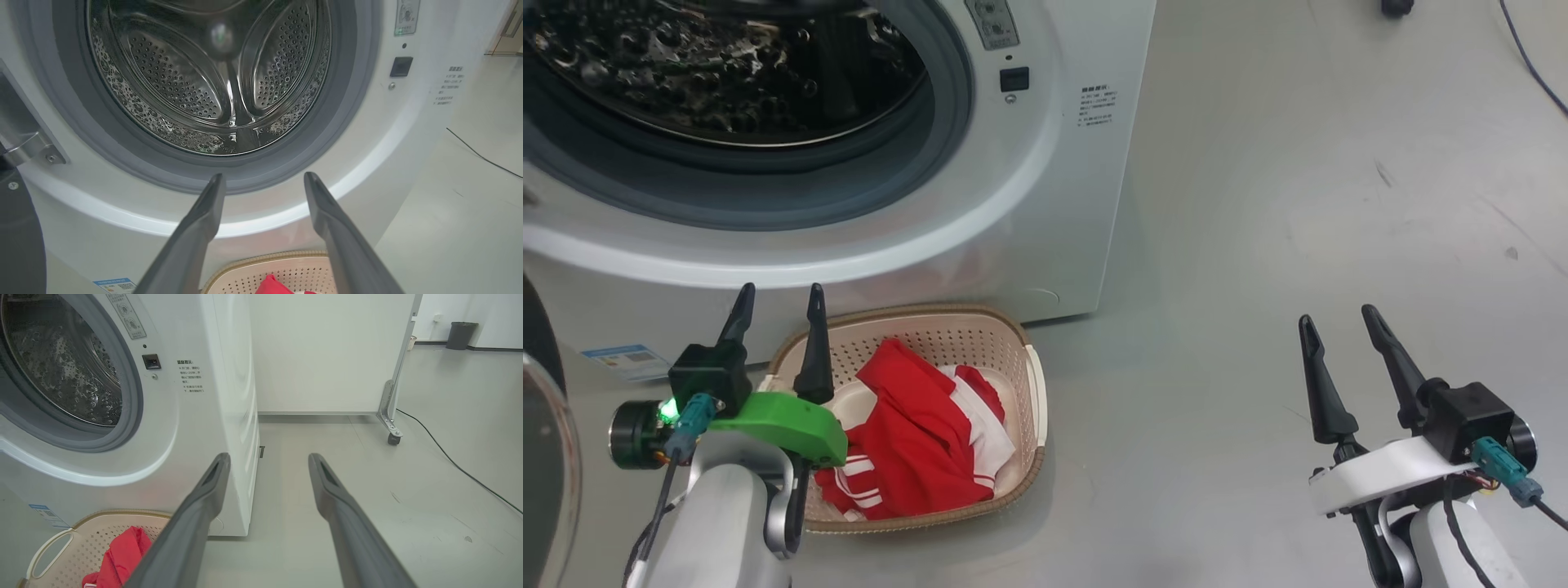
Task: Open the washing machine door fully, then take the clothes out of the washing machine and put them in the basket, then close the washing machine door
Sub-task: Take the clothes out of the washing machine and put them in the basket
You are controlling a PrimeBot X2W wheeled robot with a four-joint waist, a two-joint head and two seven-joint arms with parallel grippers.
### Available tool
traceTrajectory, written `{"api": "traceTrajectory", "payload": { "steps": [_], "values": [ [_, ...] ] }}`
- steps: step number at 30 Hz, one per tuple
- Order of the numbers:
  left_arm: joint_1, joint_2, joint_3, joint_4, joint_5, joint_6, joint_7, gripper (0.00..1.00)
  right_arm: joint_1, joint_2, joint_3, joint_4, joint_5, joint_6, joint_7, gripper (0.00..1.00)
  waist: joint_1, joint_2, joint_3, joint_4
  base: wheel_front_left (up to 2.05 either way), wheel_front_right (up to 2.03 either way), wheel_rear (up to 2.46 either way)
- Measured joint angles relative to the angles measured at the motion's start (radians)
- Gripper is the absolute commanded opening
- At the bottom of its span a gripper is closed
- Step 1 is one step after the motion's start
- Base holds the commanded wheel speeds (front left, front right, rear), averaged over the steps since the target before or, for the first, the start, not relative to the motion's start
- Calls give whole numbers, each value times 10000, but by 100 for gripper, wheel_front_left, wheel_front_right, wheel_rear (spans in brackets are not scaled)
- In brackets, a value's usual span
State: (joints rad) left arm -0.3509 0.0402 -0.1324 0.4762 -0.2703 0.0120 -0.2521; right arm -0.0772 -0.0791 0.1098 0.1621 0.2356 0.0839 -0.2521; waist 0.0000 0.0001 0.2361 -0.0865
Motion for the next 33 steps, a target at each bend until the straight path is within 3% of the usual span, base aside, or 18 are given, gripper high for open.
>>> {"api": "traceTrajectory", "payload": {
  "steps": [18,33],
  "values": [
    [2251,-6,-435,-1628,173,17,2,100,1040,33,190,13,-82,-251,0,100,0,0,-1643,722,0,0,0],
    [3078,10,-625,-2301,320,268,2,100,1484,71,213,-242,-98,-441,59,100,0,0,-2177,871,0,0,0]
  ]
}}
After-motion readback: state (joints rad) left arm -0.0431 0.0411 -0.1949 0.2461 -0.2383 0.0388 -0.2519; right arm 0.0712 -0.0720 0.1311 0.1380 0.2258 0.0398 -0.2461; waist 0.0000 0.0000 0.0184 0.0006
